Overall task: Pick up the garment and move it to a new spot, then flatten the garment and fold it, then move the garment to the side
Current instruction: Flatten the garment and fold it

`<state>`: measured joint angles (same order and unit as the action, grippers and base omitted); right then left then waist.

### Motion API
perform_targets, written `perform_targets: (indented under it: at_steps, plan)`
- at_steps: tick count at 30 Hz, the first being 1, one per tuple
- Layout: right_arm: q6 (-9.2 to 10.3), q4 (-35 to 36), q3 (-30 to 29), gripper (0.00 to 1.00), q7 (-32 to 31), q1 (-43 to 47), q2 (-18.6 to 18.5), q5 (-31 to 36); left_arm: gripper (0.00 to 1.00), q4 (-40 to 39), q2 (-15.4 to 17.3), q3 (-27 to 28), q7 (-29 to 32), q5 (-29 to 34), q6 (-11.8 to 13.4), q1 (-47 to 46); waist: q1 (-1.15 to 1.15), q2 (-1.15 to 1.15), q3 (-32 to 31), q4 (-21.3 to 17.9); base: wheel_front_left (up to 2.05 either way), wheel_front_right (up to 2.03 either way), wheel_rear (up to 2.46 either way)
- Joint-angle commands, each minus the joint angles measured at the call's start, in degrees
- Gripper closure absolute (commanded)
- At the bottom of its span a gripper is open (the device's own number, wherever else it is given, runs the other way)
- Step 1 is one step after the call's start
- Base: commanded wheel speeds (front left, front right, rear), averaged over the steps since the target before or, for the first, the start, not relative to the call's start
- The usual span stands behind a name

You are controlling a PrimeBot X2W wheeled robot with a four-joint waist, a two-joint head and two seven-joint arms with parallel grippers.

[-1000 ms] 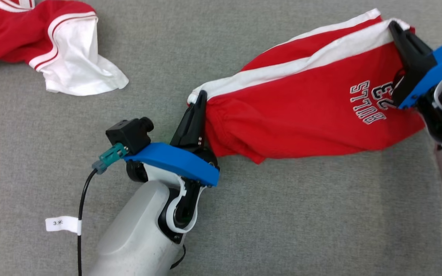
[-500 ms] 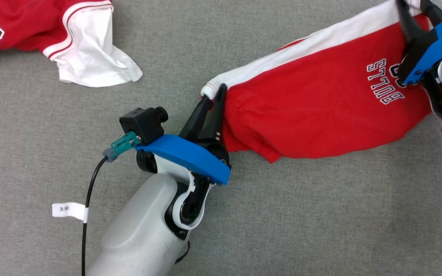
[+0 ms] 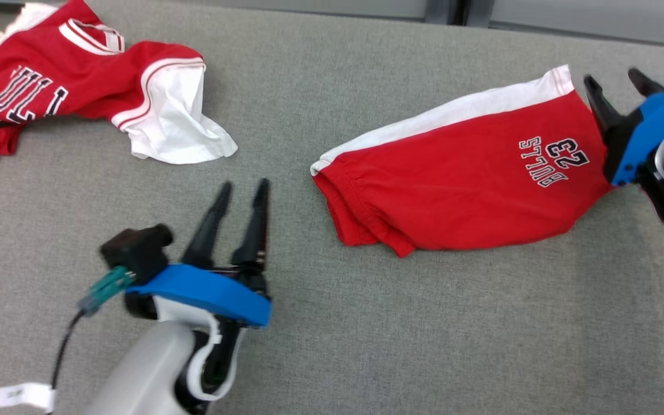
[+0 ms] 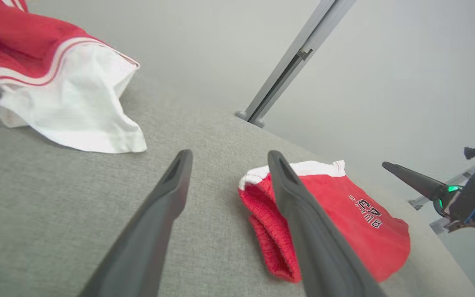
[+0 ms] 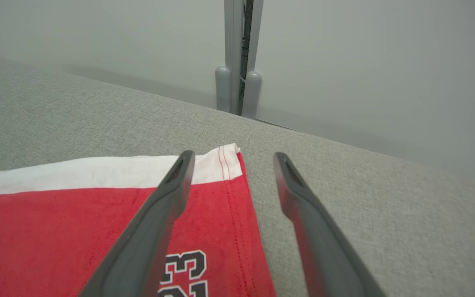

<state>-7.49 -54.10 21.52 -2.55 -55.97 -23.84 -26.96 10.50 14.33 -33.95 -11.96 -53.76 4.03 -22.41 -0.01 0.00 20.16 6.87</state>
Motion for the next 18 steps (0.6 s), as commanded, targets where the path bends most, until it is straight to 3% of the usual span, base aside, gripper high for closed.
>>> perform_targets:
  at_steps: [1,6,12,13,14,15,16,18]
  plan:
    - [-0.01,-0.5,0.4,0.0,-0.6,1.5,-0.7,-0.5,0.0,-0.6,1.3,1.1,-0.6,0.5,0.6,0.8,0.01,0.0,-0.7,-0.3,0.0,0.0,0.0]
    - [-0.01,-2.5,1.7,0.0,-3.2,4.7,-2.6,-2.3,0.0,-3.6,5.1,5.3,-2.2,2.0,3.4,3.9,0.01,0.0,-1.2,0.2,0.0,0.0,0.0]
    - [-0.01,-4.5,2.8,0.0,-6.1,7.5,-1.5,-4.8,0.0,-6.6,7.0,10.0,-3.1,4.5,5.6,7.0,0.01,0.0,-0.5,0.9,0.0,0.0,0.0]
    - [-0.01,-4.7,3.0,0.18,-6.4,7.8,-1.2,-5.3,0.0,-6.8,7.3,10.5,-3.1,4.9,5.8,7.3,0.01,0.0,-0.4,0.9,0.0,0.0,0.0]
    - [-0.01,-4.7,3.2,0.55,-6.6,8.1,-0.8,-5.7,0.0,-7.1,7.4,10.7,-3.2,5.4,6.0,7.5,0.01,0.0,-0.4,0.9,0.0,0.0,0.0]
    - [-0.01,-4.6,3.5,0.75,-6.7,8.2,-0.6,-5.9,0.0,-7.4,7.4,10.9,-3.2,5.8,6.0,7.8,0.01,0.0,-0.4,0.9,0.0,0.0,0.0]
    - [-0.01,-4.6,3.7,1.0,-6.8,8.4,-0.4,-6.1,0.0,-7.5,7.3,11.1,-3.2,6.1,5.9,8.1,0.01,0.0,-0.4,0.8,0.0,0.0,0.0]
    - [-0.01,-4.4,3.8,1.0,-5.8,8.3,-0.1,-6.7,0.0,-7.5,7.3,11.3,-3.2,6.8,5.9,8.4,0.01,0.0,-0.8,0.5,0.0,0.0,0.0]
